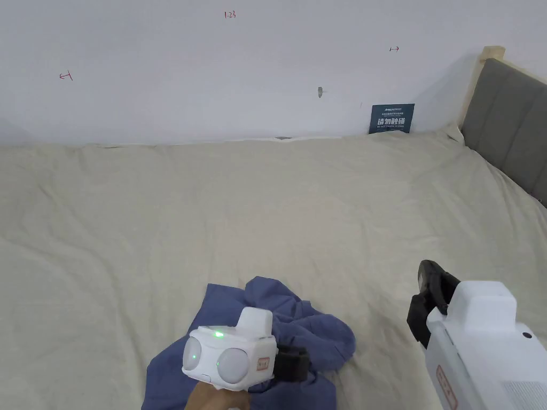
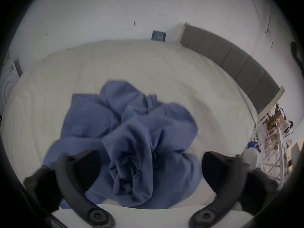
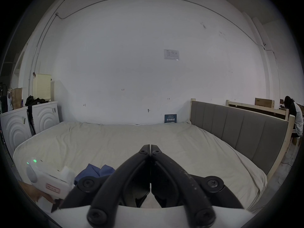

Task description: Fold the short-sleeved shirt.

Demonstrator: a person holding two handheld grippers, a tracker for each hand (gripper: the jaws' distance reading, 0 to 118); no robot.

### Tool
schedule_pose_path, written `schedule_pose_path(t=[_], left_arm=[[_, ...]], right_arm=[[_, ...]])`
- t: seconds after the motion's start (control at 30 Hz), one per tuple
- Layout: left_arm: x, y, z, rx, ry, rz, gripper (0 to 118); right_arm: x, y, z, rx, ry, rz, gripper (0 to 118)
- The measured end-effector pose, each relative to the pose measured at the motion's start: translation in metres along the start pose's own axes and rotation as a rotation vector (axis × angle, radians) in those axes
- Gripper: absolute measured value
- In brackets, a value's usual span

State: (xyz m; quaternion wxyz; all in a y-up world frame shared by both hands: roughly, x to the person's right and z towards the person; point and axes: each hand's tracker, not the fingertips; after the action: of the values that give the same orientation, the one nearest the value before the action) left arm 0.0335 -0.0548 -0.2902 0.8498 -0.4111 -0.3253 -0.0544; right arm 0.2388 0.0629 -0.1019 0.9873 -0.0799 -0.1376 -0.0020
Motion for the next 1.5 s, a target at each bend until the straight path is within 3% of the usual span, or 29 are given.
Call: schedule_pose_path(t=[0.1, 0.3, 0.47, 0.67, 0.73, 0.77, 0.8, 0.83, 1.1, 1.5], left_arm=[[0.005, 0.016, 0.042, 0.153, 0.010, -0.023, 112], [0.000, 0.030, 0.131, 0.492, 0.181, -0.075, 112], [-0.021, 0.029, 0.178, 0.680, 0.299, -0.052, 111], [-0.047, 0.014, 0.203, 0.826, 0.459, -0.046, 97], [-0.055, 0.010, 0.205, 0.829, 0.455, -0.041, 65], [-0.057, 0.009, 0.205, 0.834, 0.468, -0.027, 40], [-0.060, 0.008, 0.205, 0.828, 0.486, -0.017, 8], [-0.065, 0.007, 0.206, 0.818, 0.497, -0.012, 0], [-0.077, 0.004, 0.203, 0.744, 0.466, 0.035, 0], [-0.116, -0.054, 0.121, 0.214, 0.265, 0.365, 0]], right_arm=[[0.000, 0.009, 0.004, 0.022, -0.007, -0.002, 2], [-0.003, 0.033, 0.009, 0.086, -0.010, 0.001, 2], [-0.010, 0.048, 0.011, 0.124, -0.002, -0.007, 2], [-0.020, 0.055, 0.007, 0.142, 0.016, -0.004, 2], [-0.024, 0.055, 0.005, 0.143, 0.023, -0.002, 2], [-0.026, 0.055, 0.004, 0.143, 0.027, -0.003, 2], [-0.027, 0.055, 0.003, 0.142, 0.033, -0.003, 2], [-0.029, 0.055, 0.003, 0.140, 0.037, -0.002, 2], [-0.035, 0.052, -0.001, 0.128, 0.054, 0.001, 2], [-0.031, 0.039, -0.008, 0.083, 0.057, -0.002, 2]])
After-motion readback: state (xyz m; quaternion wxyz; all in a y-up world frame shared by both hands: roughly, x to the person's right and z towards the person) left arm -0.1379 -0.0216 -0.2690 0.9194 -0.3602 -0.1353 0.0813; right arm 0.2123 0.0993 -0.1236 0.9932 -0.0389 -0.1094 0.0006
